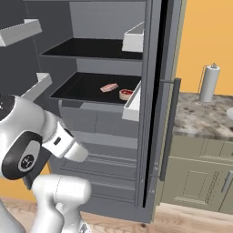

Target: Place the steak on the counter behind the older steak on the same shelf of the fridge to maintain FIFO order. Close the fridge door when finished.

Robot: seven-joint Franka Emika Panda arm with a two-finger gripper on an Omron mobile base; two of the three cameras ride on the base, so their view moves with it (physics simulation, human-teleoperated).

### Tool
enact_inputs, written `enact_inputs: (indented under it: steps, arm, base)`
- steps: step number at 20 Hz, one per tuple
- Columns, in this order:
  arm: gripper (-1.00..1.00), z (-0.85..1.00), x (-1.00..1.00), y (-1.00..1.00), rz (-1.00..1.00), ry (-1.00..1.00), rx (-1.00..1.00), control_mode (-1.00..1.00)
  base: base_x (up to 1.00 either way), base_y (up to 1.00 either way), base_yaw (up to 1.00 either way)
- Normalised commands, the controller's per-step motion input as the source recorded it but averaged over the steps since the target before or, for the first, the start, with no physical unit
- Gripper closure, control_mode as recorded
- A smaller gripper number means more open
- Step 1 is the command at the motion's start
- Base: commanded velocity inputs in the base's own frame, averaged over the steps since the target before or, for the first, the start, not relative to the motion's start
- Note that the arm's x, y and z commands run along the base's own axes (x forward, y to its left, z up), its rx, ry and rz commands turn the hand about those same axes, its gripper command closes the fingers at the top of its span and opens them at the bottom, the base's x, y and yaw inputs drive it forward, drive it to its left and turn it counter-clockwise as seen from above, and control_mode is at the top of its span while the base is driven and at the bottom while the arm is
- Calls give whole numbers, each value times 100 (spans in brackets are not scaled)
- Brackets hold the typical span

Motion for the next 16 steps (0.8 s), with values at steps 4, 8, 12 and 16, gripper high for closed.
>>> enact_inputs:
  steps: [4,8,12,16]
  arm:
    - [-100,0,-100,-100,-22,-21,20,-100]
    - [-100,-4,-45,-100,-15,-17,14,-100]
    - [-100,-8,2,-96,-1,-30,14,-100]
    - [-100,-11,41,-92,0,-28,16,-100]
  base:
    - [0,0,0]
    - [0,0,0]
    - [0,0,0]
    - [0,0,0]
